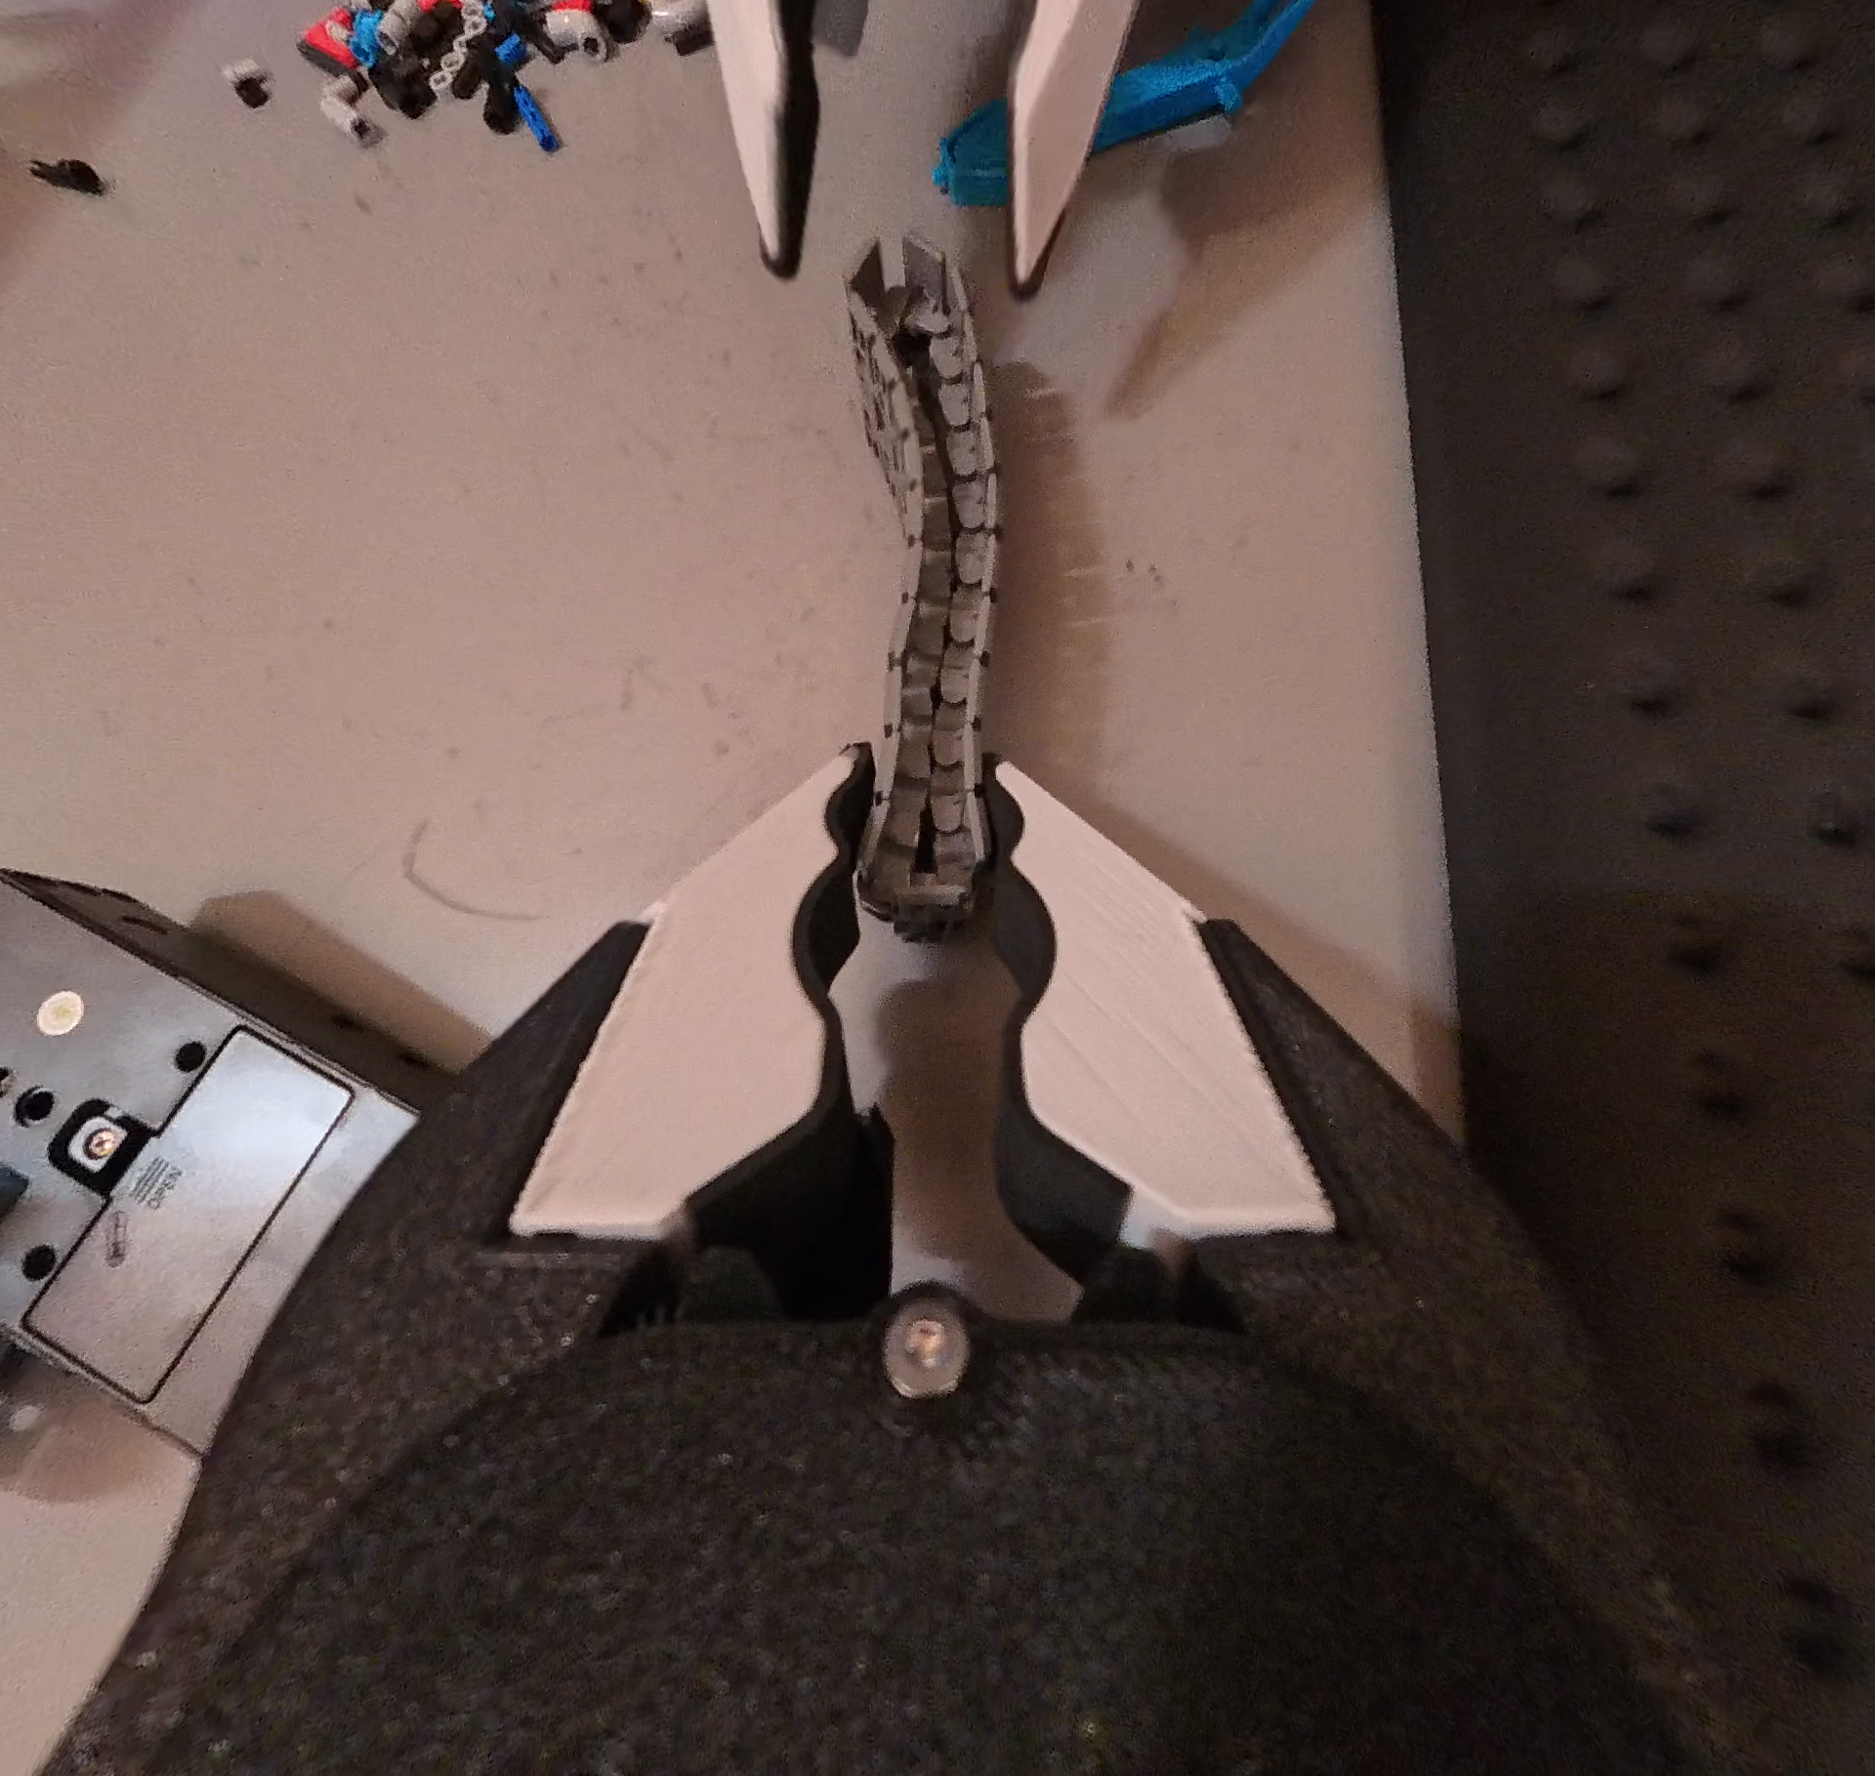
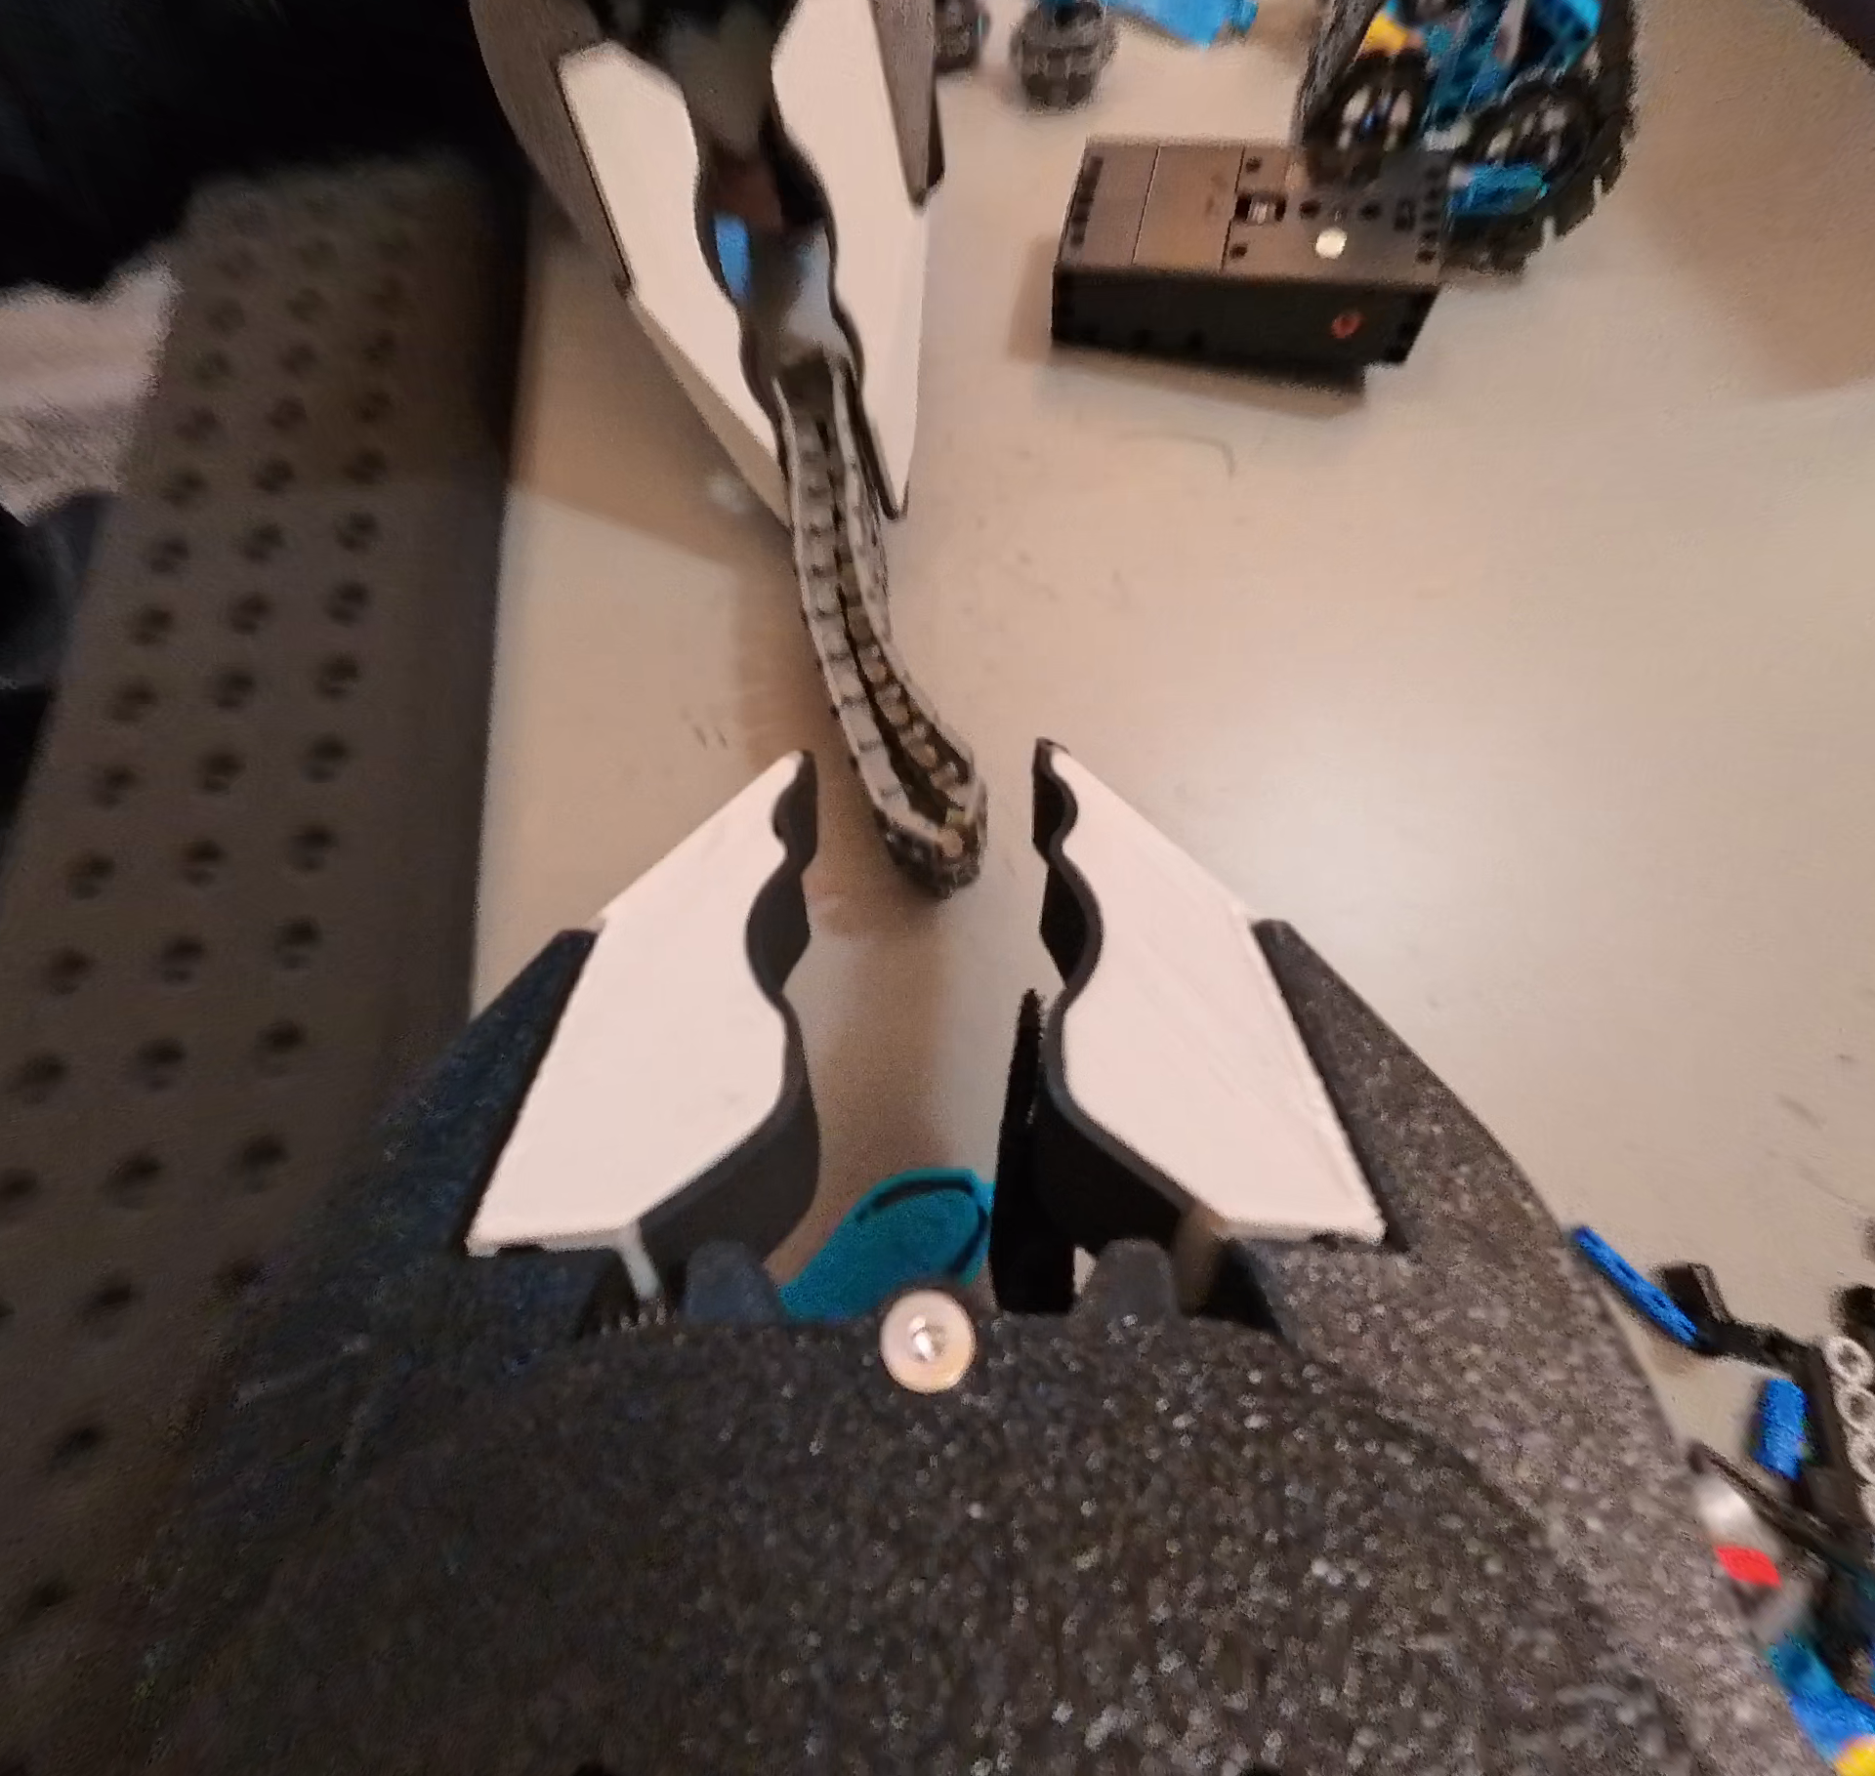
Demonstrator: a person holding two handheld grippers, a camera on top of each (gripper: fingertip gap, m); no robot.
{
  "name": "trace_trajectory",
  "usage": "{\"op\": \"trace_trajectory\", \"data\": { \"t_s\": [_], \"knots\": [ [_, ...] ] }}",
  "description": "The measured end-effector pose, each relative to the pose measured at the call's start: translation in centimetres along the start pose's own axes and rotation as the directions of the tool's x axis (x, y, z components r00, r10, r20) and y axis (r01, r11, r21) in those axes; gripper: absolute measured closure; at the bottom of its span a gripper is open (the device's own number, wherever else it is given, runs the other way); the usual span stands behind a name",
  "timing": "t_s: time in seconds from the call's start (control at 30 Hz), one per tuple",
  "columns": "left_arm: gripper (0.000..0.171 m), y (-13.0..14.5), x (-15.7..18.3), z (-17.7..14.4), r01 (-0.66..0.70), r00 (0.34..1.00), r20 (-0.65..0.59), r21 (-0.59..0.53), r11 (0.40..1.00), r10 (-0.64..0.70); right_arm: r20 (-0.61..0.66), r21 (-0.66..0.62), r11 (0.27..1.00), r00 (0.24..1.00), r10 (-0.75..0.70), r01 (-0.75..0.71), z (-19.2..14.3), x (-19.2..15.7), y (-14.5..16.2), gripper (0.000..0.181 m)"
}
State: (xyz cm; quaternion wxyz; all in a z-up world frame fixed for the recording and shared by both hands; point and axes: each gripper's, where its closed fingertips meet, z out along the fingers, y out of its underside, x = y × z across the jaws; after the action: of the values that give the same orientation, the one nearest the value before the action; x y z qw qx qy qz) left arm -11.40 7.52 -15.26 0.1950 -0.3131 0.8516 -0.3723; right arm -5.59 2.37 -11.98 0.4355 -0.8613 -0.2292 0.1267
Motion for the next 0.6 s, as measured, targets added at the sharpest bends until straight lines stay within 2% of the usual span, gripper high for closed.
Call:
{"op": "trace_trajectory", "data": {
  "t_s": [0.1, 0.2, 0.27, 0.37, 0.43, 0.53, 0.6],
  "knots": [
    [0.152, 0.1, -0.1, 0.0, 0.014, 1.0, 0.005, -0.005, 1.0, -0.014, 0.071, 0.072, 0.995, 0.995, 0.064, -0.069, 0.4, 0.0, -2.3, 0.14],
    [0.146, 0.6, 0.1, -0.2, 0.045, 0.999, -0.001, -0.028, 0.999, -0.045, 0.03, -0.052, 0.999, 1.0, 0.002, 0.0, 2.1, 1.4, -2.3, 0.141],
    [0.136, 0.7, 0.0, -0.6, 0.072, 0.997, -0.002, -0.031, 0.997, -0.072, 0.089, -0.135, 0.99, 0.996, -0.014, 0.026, 3.4, 1.0, -2.5, 0.142],
    [0.135, -0.1, -0.1, -1.3, 0.087, 0.996, -0.003, 0.008, 0.996, -0.087, 0.177, -0.206, 0.978, 0.984, 0.022, 0.015, 5.3, -0.2, -2.7, 0.14],
    [0.135, -0.8, -0.2, -1.7, 0.069, 0.997, 0.021, 0.038, 0.997, -0.069, 0.157, -0.188, 0.982, 0.987, 0.033, -0.003, 5.9, 0.0, -3.2, 0.147],
    [0.135, -1.9, -0.7, -2.4, 0.0, 0.992, 0.125, 0.068, 0.998, -0.009, 0.085, -0.152, 0.988, 0.996, 0.02, -0.006, 5.5, 1.1, -3.1, 0.167],
    [0.136, -2.3, -0.3, -2.5, -0.04, 0.985, 0.172, 0.071, 0.997, 0.028, 0.106, -0.119, 0.992, 0.993, 0.049, -0.036, 5.3, 0.6, -3.1, 0.172]
  ]
}}
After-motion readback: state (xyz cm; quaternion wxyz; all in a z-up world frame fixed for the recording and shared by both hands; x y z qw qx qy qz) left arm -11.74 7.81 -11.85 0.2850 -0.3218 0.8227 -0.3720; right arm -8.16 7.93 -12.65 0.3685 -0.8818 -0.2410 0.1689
